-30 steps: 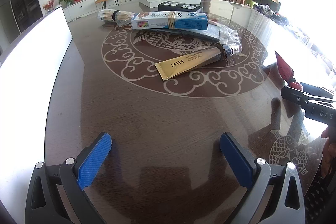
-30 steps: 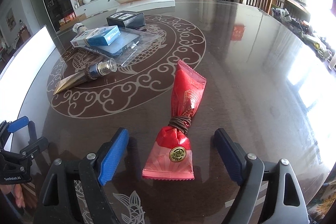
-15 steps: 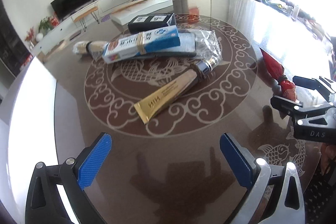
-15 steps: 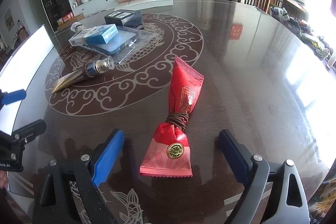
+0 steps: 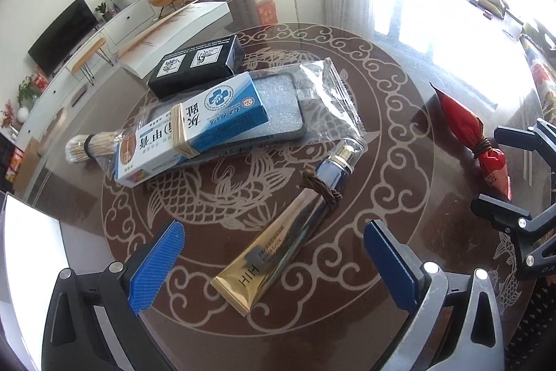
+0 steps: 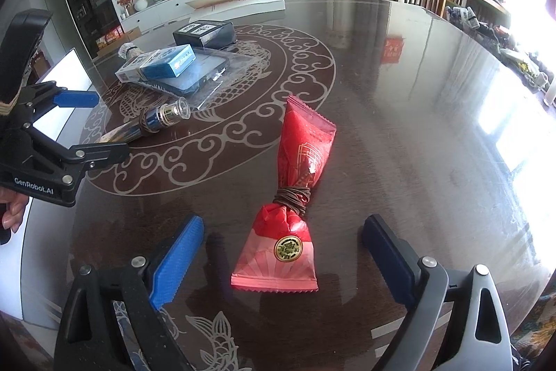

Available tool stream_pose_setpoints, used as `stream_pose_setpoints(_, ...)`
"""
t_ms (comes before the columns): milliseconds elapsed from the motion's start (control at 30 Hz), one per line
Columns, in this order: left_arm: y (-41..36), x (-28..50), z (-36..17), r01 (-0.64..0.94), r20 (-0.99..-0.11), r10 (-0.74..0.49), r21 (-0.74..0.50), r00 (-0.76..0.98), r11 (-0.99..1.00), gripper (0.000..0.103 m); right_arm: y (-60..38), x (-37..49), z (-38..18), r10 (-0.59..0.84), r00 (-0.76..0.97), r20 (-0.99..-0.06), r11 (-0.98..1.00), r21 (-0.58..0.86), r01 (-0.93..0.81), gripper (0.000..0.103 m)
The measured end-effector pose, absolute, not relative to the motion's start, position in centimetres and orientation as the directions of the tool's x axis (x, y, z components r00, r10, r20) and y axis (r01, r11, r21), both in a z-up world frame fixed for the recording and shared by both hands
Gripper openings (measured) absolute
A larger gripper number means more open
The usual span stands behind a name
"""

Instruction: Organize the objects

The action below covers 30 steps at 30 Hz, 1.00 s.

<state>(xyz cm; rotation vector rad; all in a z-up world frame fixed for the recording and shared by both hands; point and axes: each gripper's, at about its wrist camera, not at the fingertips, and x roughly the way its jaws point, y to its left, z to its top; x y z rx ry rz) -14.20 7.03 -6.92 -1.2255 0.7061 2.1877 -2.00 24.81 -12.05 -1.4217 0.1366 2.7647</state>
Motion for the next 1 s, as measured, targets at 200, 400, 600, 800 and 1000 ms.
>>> stream_pose_setpoints(200,8.8,-15.8,-8.3,-0.701,-0.881,0.208,0.175,-0.425,-0.691,0.103,24.4,-2.1,-12.2,0.002,-0.576,-0.818,-0.997,0.041,-0.062,0.097)
stream_pose_setpoints(400,8.7,-16.1,-7.9,-0.631,-0.882,0.236,0.084,-0.407,-0.771,0.031,24.9,-2.1,-12.2,-0.002,-0.578,-0.816,-0.995,0.059,-0.079,0.097)
stream_pose_setpoints(600,4.7,-13.8,-8.2,-0.411,-0.875,0.209,-0.013,-0.437,-0.912,0.028,26.6,-1.7,-11.8,-0.064,-0.598,-0.799,-0.979,0.166,-0.118,0.097)
stream_pose_setpoints(800,3.4,-11.6,-8.7,-0.418,-0.873,0.176,0.034,-0.454,-0.908,0.068,28.2,-1.4,-11.4,-0.132,-0.612,-0.780,-0.950,0.276,-0.147,0.097)
stream_pose_setpoints(1000,3.9,-10.0,-8.5,-0.504,-0.846,0.250,0.026,-0.471,-0.864,0.030,27.5,-3.5,-11.1,-0.167,-0.537,-0.827,-0.958,0.265,-0.110,0.090)
